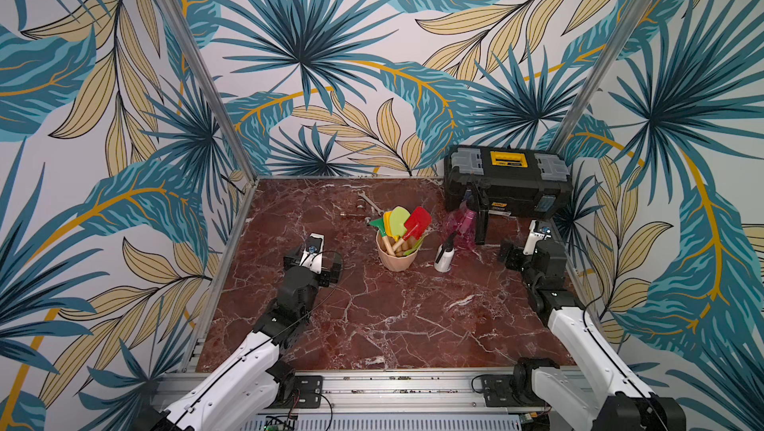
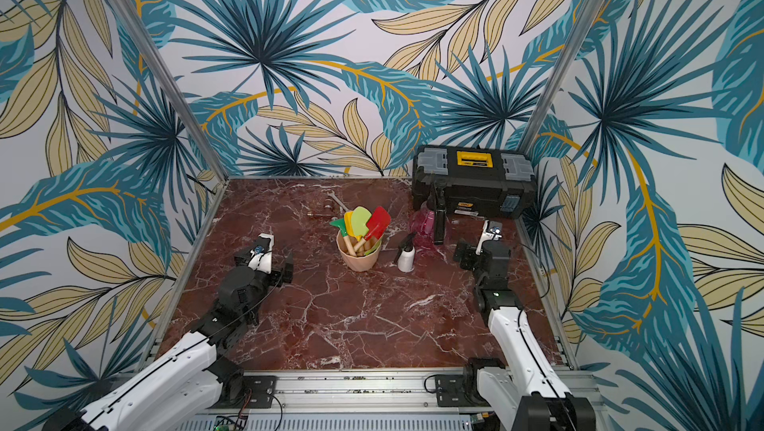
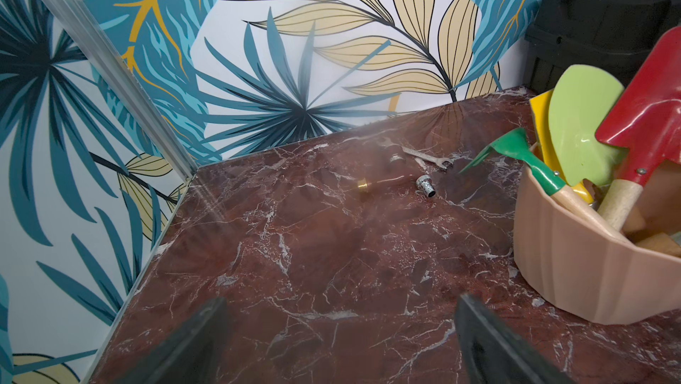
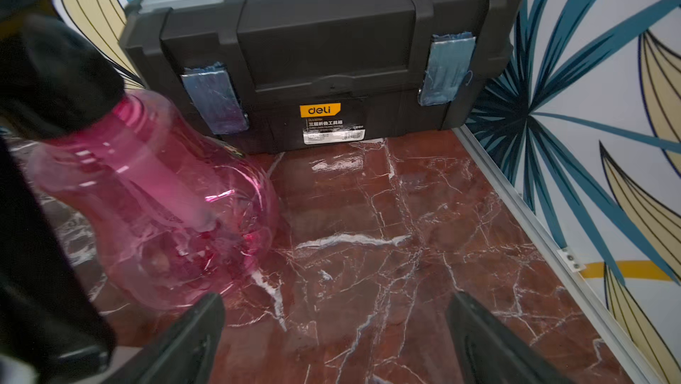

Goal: Organize the gardening tools
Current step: Reset both arms

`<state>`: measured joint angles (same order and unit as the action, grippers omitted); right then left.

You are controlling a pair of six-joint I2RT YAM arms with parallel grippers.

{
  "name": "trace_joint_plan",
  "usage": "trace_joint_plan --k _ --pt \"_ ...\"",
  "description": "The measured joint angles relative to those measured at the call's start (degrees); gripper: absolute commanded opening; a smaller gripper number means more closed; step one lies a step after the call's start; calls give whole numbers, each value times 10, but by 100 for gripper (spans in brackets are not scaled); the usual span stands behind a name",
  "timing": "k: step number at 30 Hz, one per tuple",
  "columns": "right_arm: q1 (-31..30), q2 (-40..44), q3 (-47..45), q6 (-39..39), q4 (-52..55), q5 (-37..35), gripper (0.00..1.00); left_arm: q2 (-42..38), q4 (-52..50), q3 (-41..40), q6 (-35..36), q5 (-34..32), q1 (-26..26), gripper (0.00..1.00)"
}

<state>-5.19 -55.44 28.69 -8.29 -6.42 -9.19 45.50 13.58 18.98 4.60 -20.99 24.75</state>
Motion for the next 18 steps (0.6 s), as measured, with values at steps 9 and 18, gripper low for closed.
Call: trace_joint_plan --k 9,18 --pt "22 -142 -93 77 -306 19 99 72 98 -17 46 63 -62 100" --pt "30 -254 -102 93 -505 85 99 203 232 -40 50 138 -145 100"
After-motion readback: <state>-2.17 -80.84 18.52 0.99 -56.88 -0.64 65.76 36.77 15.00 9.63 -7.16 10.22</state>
